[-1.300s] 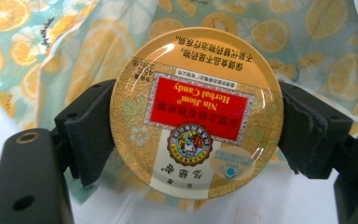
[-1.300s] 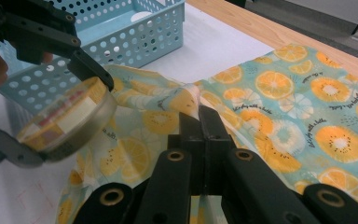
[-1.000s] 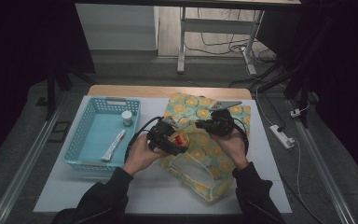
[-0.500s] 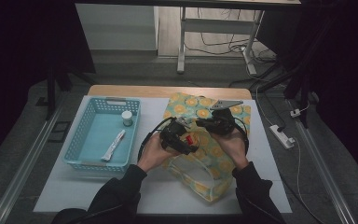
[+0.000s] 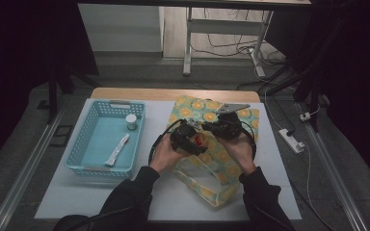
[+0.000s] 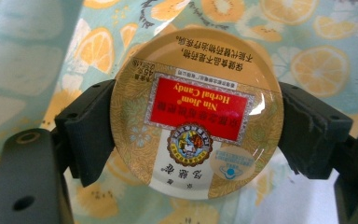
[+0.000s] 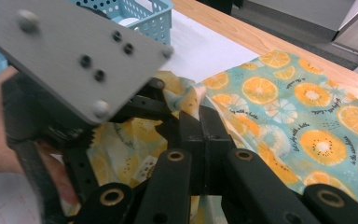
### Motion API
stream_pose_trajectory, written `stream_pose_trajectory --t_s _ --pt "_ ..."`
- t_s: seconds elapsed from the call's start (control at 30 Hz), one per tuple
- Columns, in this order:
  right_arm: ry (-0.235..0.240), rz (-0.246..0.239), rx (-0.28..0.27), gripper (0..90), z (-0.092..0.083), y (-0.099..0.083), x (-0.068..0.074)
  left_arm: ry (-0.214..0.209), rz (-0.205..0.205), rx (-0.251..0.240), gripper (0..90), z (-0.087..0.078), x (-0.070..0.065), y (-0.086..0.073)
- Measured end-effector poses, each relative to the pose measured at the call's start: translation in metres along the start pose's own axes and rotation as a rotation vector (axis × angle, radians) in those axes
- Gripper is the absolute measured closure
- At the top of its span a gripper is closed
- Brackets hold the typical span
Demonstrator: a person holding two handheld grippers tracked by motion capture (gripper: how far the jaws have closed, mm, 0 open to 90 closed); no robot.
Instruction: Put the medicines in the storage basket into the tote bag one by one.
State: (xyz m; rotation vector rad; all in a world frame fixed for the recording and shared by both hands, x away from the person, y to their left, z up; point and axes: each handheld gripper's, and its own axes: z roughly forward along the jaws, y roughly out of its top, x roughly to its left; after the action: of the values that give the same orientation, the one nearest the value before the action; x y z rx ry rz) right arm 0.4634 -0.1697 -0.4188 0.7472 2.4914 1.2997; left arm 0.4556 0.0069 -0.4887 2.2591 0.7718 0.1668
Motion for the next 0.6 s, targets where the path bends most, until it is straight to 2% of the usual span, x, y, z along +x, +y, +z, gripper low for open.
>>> stream_pose_trajectory --t_s 0.33,0.43,0.5,0.53,0.6 --pt "-0.018 0.0 0.02 90.0 0.007 -0.004 -0.002 0.045 -0.004 -0.018 20.2 0.019 0.007 -0.002" --pt "-0.026 0.004 0.025 90.0 0.008 -0.006 -0.005 0.048 0.019 0.006 20.2 0.024 0.009 -0.002" --pt "-0.028 0.004 0.027 90.0 0.009 -0.007 -0.005 0.045 0.008 0.002 20.2 0.027 0.01 -0.002" --pt "-0.03 0.003 0.026 90.0 0.009 -0.007 -0.006 0.046 0.026 0.022 20.1 0.028 0.011 -0.002" --pt "-0.032 0.002 0.024 90.0 0.009 -0.007 -0.005 0.05 0.012 0.018 20.1 0.032 0.01 -0.003"
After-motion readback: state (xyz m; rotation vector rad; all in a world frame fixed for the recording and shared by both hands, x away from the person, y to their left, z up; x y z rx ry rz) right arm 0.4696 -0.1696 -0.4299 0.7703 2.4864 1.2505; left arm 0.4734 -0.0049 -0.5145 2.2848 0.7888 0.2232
